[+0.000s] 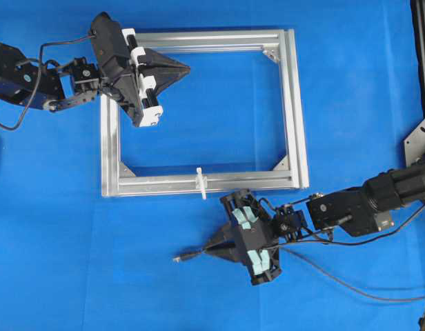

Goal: Insert the wire through the string loop located in the center.

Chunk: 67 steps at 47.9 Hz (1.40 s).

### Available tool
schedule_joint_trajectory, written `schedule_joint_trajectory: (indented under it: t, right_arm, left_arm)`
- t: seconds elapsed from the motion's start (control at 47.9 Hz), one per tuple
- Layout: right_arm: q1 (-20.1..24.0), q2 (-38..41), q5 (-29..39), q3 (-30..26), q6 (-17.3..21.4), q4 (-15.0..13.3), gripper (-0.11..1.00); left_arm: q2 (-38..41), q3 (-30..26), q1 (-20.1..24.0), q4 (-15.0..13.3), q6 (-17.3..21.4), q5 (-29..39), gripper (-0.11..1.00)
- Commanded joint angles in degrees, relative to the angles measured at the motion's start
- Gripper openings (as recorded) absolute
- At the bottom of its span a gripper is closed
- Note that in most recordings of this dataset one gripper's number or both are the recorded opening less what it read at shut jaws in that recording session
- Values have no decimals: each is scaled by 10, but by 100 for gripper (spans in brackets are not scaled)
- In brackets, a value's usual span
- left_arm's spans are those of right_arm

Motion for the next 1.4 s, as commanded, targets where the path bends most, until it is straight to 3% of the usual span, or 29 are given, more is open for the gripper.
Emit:
schedule_joint_trajectory:
  t: [0.0, 0.355, 1.065, 1.379]
  right_arm:
    - [-2, -23, 5, -4, -1, 1, -2]
    - [-2, -33, 25, -11, 2, 1, -3]
    - [2, -160, 171, -36, 2, 1, -3]
    - [2, -160, 178, -38, 1, 0, -3]
  left_arm:
    - [-18, -4, -1, 2, 0, -3, 0]
    - [-19, 1, -1, 3, 0, -3, 0]
    - [-20, 3, -1, 2, 0, -3, 0]
    - [-20, 3, -1, 2, 0, -3, 0]
